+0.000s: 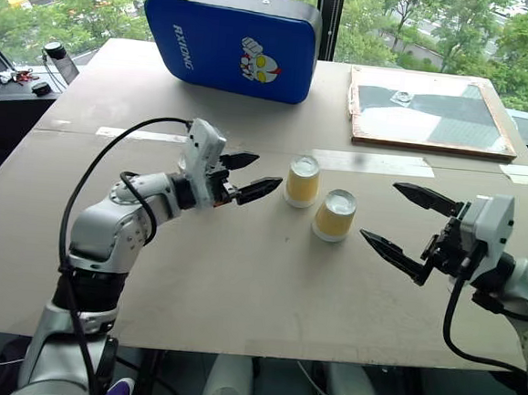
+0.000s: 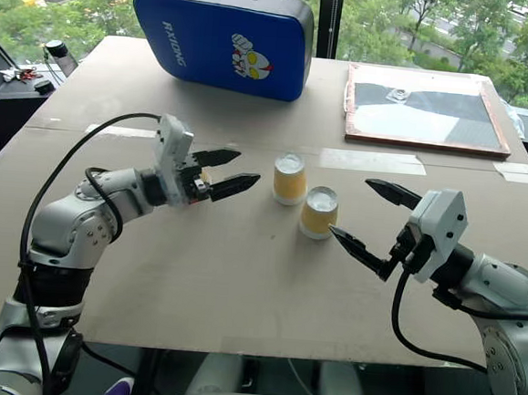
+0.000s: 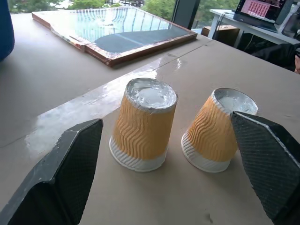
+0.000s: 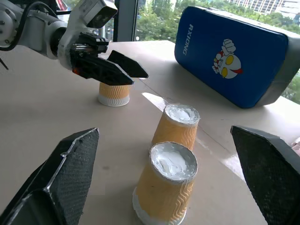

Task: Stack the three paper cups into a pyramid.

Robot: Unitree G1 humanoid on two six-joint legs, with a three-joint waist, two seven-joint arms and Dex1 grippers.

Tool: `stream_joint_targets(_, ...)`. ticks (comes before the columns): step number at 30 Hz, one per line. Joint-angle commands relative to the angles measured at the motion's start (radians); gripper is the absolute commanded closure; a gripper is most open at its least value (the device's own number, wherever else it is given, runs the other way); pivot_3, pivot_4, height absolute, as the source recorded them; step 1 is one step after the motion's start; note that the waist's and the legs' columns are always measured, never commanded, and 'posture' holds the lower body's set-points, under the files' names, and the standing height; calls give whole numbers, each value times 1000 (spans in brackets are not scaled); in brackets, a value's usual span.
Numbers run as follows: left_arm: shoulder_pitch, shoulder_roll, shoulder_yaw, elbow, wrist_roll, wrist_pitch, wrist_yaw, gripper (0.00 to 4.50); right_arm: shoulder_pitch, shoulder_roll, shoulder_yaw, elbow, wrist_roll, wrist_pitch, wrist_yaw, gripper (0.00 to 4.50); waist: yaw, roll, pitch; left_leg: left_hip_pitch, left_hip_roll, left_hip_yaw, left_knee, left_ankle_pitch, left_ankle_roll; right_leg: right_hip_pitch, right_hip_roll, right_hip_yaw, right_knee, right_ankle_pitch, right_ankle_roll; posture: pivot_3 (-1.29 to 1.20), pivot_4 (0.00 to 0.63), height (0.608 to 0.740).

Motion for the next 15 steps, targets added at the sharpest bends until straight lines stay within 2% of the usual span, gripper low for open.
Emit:
stream_joint_targets(1,-88,-53,-55,89,75,-48,-20,0,109,22,-92,-116,5,-58,-49,56,8,0,0,0,0,0,1,0,0,0,0,0,0,0,0,0,150,740)
stream_joint_targets(5,-194,-129,-118,246,171,-135,-57,0,308,76,-157,-179,-10,-117,-71,56,14,0,0,0,0,0,1,1,-1,0,0,1,0,0,0,0,150,740)
stream_joint_targets(15,-293,-215,-159,476,297,-266,-146,0,463,99,-174,-179,-42,-221,-85,56,11,0,0,0,0,0,2,0,0,0,1,2,1,0,0,0,150,740)
